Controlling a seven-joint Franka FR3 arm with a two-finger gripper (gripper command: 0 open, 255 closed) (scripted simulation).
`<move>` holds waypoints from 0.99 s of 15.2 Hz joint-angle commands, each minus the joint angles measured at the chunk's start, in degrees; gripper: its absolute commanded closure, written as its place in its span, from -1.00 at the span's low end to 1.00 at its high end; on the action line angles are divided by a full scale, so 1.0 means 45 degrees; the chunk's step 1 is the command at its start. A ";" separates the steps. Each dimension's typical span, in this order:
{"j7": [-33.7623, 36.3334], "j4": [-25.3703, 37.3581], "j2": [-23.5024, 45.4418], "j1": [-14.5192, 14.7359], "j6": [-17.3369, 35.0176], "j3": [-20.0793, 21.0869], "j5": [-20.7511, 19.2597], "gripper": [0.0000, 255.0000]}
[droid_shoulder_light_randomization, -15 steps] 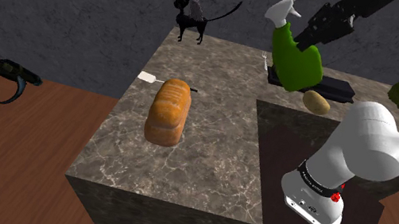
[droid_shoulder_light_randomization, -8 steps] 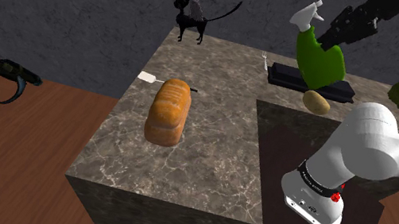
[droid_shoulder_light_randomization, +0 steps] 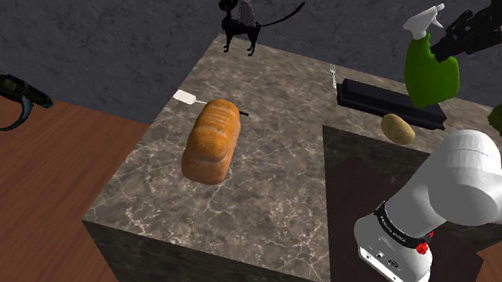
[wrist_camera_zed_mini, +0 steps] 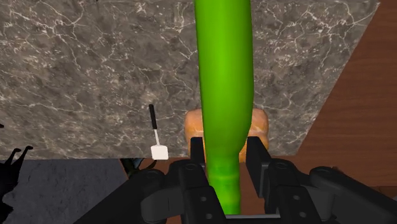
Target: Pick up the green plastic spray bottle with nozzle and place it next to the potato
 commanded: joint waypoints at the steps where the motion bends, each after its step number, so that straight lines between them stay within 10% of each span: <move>1: -0.0461 0.0498 -0.0007 -0.0043 -0.0459 -0.0520 -0.0435 1.00; 15: -0.3934 0.5437 0.1004 0.1048 -0.2991 -0.3944 -0.3359 1.00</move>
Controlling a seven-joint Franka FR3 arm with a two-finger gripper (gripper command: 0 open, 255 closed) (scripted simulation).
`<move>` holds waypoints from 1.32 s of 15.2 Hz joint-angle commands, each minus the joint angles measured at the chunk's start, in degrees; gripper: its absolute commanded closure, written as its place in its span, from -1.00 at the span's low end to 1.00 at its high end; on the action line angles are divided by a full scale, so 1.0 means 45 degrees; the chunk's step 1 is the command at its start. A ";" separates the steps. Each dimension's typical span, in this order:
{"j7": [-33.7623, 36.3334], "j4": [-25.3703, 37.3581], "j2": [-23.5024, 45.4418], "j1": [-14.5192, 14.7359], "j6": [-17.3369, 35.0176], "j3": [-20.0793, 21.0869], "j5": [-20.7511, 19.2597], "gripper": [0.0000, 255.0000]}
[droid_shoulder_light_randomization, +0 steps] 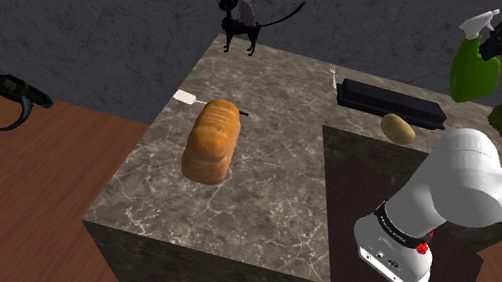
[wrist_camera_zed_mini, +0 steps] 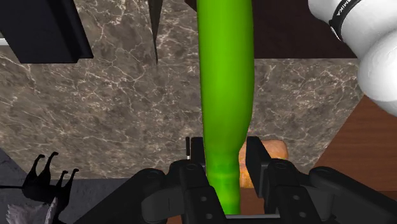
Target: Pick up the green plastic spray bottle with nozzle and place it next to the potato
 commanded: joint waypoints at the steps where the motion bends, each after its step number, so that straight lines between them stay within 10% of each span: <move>1: -0.0534 0.0945 0.0242 0.0291 -0.0408 -0.0397 -0.0347 1.00; 16: -0.5247 1.0212 0.2506 0.4553 -0.3269 -0.3951 -0.3020 1.00; 20: -0.5397 0.9864 0.2204 0.4444 -0.3011 -0.4112 -0.3256 1.00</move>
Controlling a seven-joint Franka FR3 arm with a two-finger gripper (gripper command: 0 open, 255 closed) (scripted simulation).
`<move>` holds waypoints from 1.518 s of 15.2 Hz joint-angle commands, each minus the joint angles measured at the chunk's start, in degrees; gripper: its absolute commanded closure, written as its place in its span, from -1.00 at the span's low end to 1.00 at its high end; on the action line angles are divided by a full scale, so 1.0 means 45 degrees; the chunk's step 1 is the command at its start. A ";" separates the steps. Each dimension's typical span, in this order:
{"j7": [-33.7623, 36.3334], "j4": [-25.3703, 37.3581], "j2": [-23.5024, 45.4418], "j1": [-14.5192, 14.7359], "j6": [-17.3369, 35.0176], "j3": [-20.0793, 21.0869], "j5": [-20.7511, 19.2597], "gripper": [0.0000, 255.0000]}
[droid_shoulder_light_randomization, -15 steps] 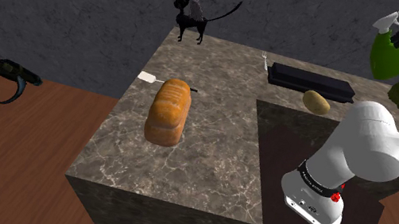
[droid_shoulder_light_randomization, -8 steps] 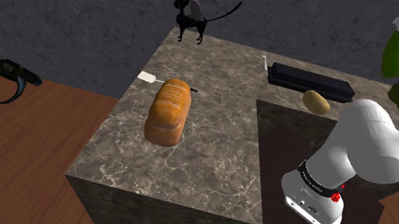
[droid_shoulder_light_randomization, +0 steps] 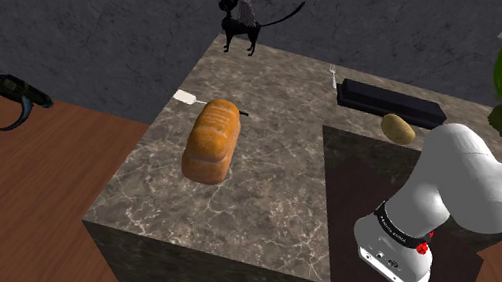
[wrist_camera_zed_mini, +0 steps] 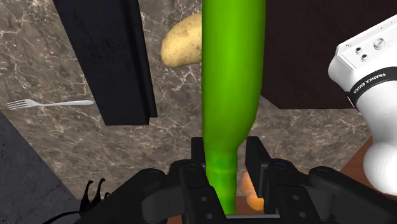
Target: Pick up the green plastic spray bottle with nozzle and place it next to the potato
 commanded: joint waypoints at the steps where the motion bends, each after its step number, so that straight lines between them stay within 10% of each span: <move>1: -0.0005 -0.0460 -0.0252 -0.0193 0.0243 -0.0043 -0.0115 1.00; 23: -0.0067 -0.4567 -0.2633 -0.1898 0.2493 -0.0983 -0.1512 1.00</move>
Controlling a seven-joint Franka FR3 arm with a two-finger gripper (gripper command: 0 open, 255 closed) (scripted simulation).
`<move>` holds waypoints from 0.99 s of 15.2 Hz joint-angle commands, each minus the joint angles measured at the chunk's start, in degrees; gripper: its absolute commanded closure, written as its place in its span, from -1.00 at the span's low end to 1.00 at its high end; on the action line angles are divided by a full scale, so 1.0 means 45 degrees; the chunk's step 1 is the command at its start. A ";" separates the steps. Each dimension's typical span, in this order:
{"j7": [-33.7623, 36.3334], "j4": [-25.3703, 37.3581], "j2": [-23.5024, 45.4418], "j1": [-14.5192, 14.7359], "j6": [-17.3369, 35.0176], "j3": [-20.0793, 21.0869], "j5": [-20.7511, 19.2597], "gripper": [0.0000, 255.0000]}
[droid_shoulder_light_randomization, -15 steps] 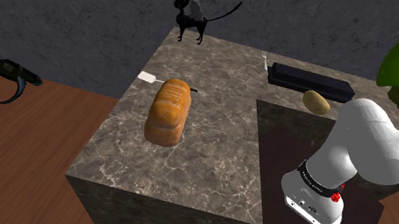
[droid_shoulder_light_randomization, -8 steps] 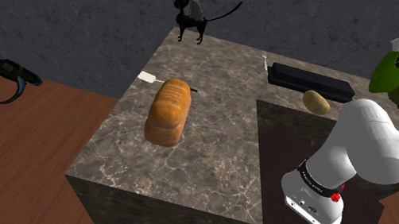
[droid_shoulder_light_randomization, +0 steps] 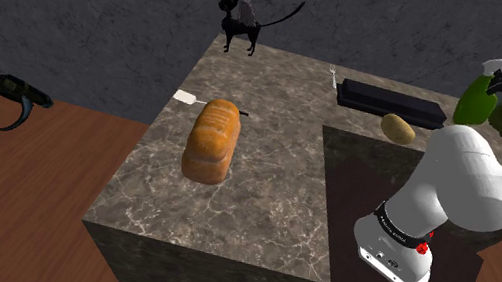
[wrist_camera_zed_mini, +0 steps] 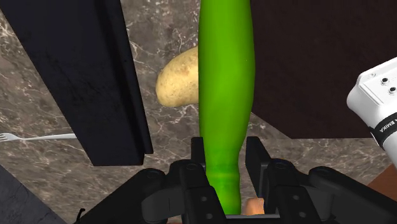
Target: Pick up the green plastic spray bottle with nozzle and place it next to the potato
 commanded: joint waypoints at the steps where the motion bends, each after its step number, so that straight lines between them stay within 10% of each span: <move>1: -0.0066 -0.0264 -0.0200 -0.0125 0.0173 -0.0147 -0.0173 1.00; 15: -0.0340 -0.1869 -0.1390 -0.0805 0.1327 -0.1226 -0.1314 1.00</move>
